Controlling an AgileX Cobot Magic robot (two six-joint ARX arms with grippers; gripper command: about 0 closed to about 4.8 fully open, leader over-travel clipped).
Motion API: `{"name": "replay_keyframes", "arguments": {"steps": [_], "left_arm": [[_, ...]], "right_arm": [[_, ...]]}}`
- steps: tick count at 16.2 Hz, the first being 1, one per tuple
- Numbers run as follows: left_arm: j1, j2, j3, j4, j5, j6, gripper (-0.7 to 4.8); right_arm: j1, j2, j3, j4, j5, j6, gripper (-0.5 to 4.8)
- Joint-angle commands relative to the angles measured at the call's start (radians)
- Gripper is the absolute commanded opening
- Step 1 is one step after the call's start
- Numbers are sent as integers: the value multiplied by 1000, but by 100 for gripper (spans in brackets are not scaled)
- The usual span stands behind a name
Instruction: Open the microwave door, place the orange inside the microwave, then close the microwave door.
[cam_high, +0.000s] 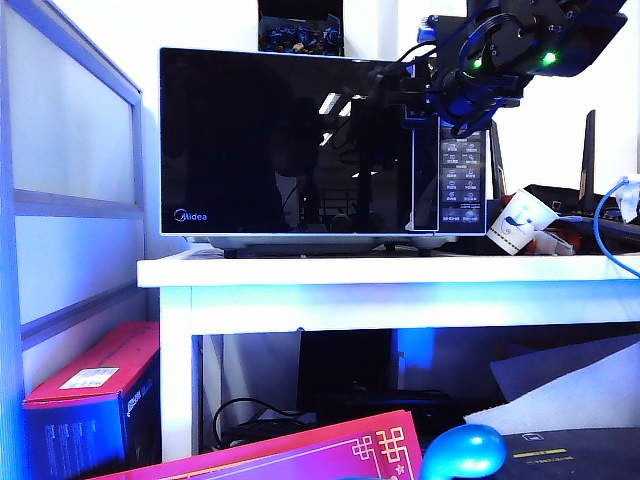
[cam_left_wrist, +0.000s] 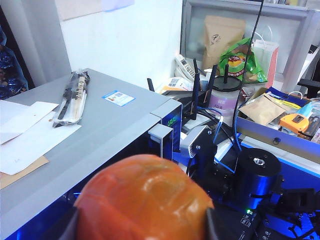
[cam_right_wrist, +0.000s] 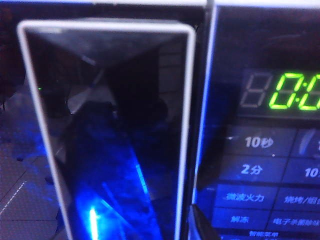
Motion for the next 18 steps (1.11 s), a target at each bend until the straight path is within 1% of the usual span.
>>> {"name": "replay_keyframes", "arguments": {"steps": [1, 3, 4, 5, 8, 9, 10, 11, 12, 13, 16, 18], "left_arm": [[-2, -4, 3, 8, 4, -4, 280], [-2, -4, 3, -3, 4, -4, 280], [-2, -4, 3, -6, 4, -4, 281], [-2, -4, 3, -6, 4, -4, 281], [-2, -4, 3, -6, 4, -4, 281], [-2, -4, 3, -7, 4, -4, 280], [-2, -4, 3, -7, 4, -4, 280], [-2, -4, 3, -7, 4, -4, 280], [-2, -4, 3, -7, 4, -4, 280], [-2, -4, 3, -7, 4, -4, 280], [-2, -4, 3, -7, 4, -4, 280], [-2, -4, 3, -7, 4, -4, 281]], "right_arm": [[-2, -4, 3, 14, 9, 3, 256], [-2, -3, 3, 34, 10, 3, 256], [-3, 4, 4, 76, 16, 3, 256], [-3, 8, 4, 97, 44, 3, 256], [-3, 14, 4, 89, 58, 3, 252], [-3, 14, 4, 89, 57, 3, 225], [-3, 14, 4, 88, 57, 3, 157], [-3, 14, 4, 88, 57, 3, 138], [-3, 14, 4, 88, 55, 3, 150], [-3, 12, 4, 86, 54, 3, 182], [-3, -5, 3, 44, 54, 3, 182], [-3, -20, 2, -13, 55, 3, 181]]}}
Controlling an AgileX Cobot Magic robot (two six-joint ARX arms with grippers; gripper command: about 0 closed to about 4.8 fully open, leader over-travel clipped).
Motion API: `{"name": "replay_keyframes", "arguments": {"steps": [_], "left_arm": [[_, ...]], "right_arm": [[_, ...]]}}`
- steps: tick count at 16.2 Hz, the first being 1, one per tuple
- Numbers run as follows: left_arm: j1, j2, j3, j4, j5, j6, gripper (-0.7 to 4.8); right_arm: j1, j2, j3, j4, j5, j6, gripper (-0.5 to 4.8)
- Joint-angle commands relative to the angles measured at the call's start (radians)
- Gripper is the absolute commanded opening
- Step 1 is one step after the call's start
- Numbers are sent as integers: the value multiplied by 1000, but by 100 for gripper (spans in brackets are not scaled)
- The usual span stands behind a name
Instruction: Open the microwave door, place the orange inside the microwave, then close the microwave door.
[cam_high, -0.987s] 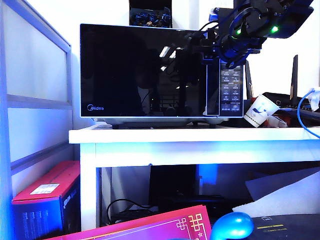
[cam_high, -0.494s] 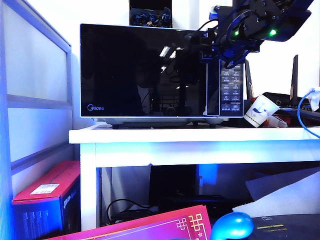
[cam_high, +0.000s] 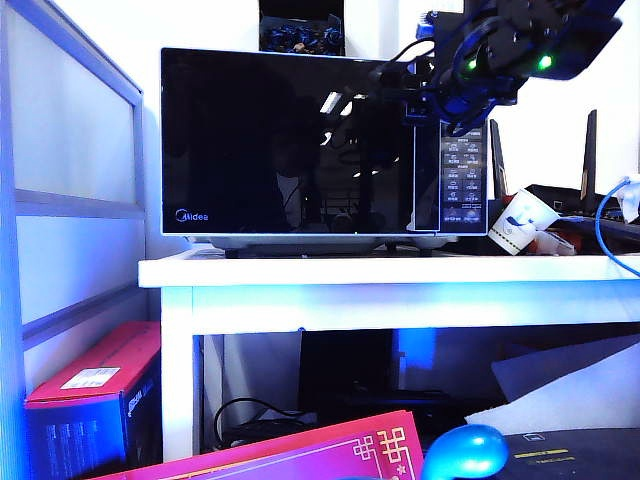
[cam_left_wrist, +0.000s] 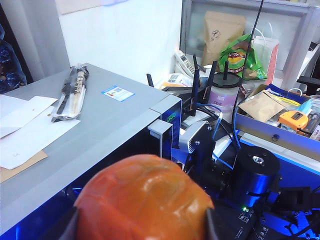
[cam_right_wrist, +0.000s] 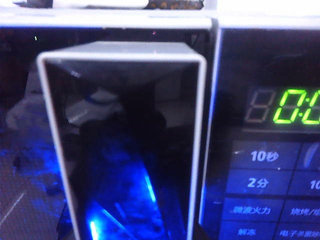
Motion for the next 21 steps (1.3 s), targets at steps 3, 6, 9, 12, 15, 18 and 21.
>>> {"name": "replay_keyframes", "arguments": {"steps": [3, 6, 9, 12, 15, 18, 21], "left_arm": [[-2, -4, 3, 6, 3, 0, 280], [-2, -5, 3, 3, 4, 0, 281], [-2, -5, 3, -2, 4, 0, 281], [-2, -5, 3, -2, 4, 0, 280], [-2, -5, 3, -3, 4, 0, 280], [-2, -5, 3, -3, 4, 0, 281], [-2, -4, 3, -5, 4, 0, 281]], "right_arm": [[-3, -37, 0, -64, 33, -3, 180], [8, -58, -10, -71, 63, -3, 180], [10, -61, -12, -90, 71, -3, 180], [10, -62, -12, -101, 80, -3, 180], [10, -62, -12, -131, 71, -3, 181], [9, -62, -12, -177, 22, -3, 354], [9, -64, -12, -175, 24, -4, 374]]}}
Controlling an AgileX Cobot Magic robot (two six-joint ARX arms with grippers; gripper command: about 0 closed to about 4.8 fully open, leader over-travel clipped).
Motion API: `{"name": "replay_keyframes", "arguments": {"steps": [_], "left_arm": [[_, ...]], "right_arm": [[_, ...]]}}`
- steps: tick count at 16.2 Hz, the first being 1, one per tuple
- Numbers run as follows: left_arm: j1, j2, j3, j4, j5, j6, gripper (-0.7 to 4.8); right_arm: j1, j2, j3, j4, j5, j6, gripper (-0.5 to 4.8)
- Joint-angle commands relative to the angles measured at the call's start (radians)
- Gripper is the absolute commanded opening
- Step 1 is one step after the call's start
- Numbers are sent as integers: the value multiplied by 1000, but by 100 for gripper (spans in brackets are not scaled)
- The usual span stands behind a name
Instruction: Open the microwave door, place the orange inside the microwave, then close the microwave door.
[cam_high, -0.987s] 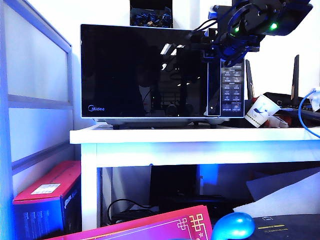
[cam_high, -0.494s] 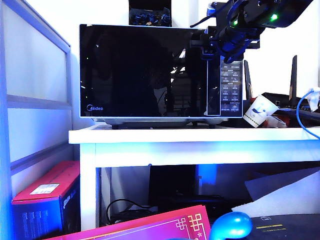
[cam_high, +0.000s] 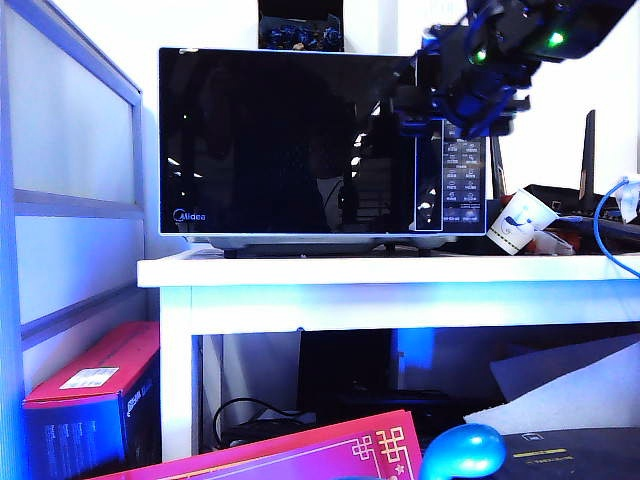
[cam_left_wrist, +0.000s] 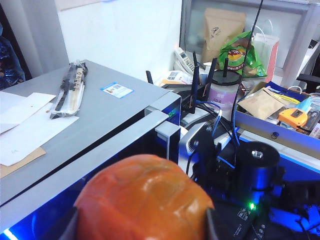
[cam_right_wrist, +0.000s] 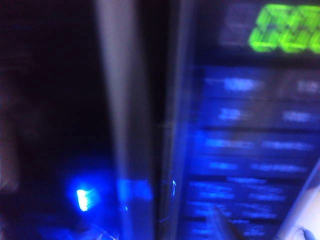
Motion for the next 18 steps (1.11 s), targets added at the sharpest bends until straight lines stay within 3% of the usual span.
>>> {"name": "replay_keyframes", "arguments": {"steps": [1, 13, 18], "left_arm": [[-2, -4, 3, 6, 3, 0, 281], [-2, -4, 3, 2, 3, 0, 280], [-2, -4, 3, 2, 3, 0, 280]], "right_arm": [[3, -17, 5, 19, 10, -15, 399], [1, -107, 6, -35, -142, -103, 414], [-14, -149, 6, -35, 20, -160, 414]]}}
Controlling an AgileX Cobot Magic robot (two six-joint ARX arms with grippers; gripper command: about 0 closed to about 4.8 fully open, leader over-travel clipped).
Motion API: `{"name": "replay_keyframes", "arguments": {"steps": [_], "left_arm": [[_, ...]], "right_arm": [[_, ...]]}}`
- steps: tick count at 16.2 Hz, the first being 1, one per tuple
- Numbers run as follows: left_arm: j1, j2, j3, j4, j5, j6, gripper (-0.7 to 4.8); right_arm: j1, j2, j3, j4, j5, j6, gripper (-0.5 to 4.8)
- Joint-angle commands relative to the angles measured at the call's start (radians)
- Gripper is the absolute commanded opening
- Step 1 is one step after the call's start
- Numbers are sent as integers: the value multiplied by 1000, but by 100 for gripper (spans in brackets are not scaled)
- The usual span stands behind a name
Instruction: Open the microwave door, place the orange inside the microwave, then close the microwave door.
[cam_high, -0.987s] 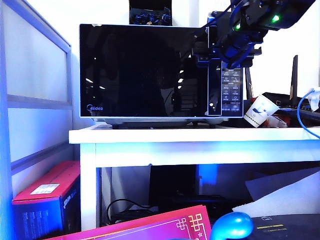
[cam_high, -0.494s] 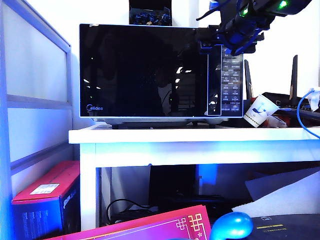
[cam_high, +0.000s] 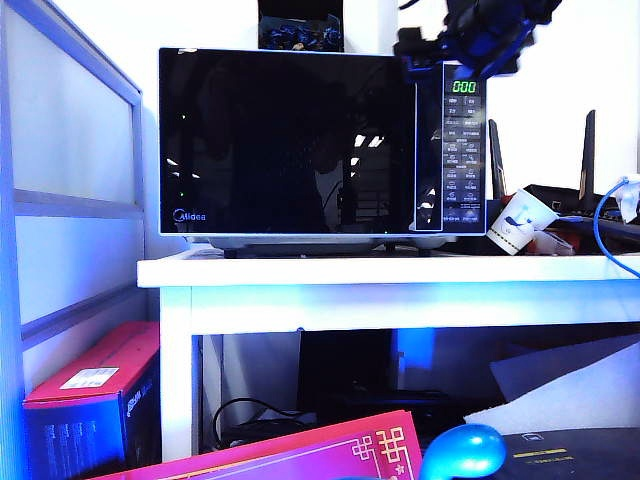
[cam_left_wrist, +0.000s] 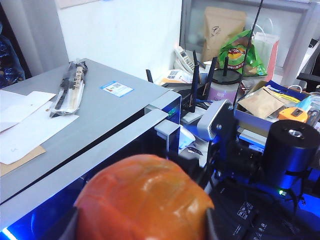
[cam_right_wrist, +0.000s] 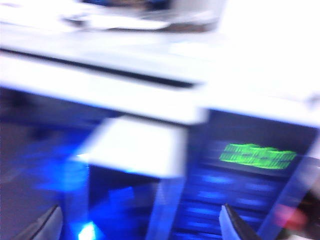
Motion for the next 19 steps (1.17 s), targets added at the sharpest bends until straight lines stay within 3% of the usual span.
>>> {"name": "replay_keyframes", "arguments": {"steps": [1, 7, 13, 14, 15, 17, 18, 19], "left_arm": [[-2, -4, 3, 5, 4, 0, 281], [-2, -4, 3, 7, 3, 0, 281], [-2, -4, 3, 6, 4, 0, 280], [-2, -4, 3, 6, 4, 0, 280], [-2, -4, 3, 6, 4, 0, 280], [-2, -4, 3, 5, 4, 0, 280], [-2, -4, 3, 5, 4, 0, 281], [-2, -4, 3, 5, 4, 0, 280]], "right_arm": [[-18, -10, 4, 16, 68, -15, 414], [-28, -88, 4, 25, 17, -15, 414], [-79, -101, 4, 17, 104, -17, 409], [-89, -91, 4, 18, 115, -14, 389], [-112, -78, 4, 17, 113, -14, 330], [-125, -64, 4, 8, 95, -13, 267], [-133, -52, 4, 16, 50, -13, 263], [-146, -41, 4, 25, -63, -14, 260]]}}
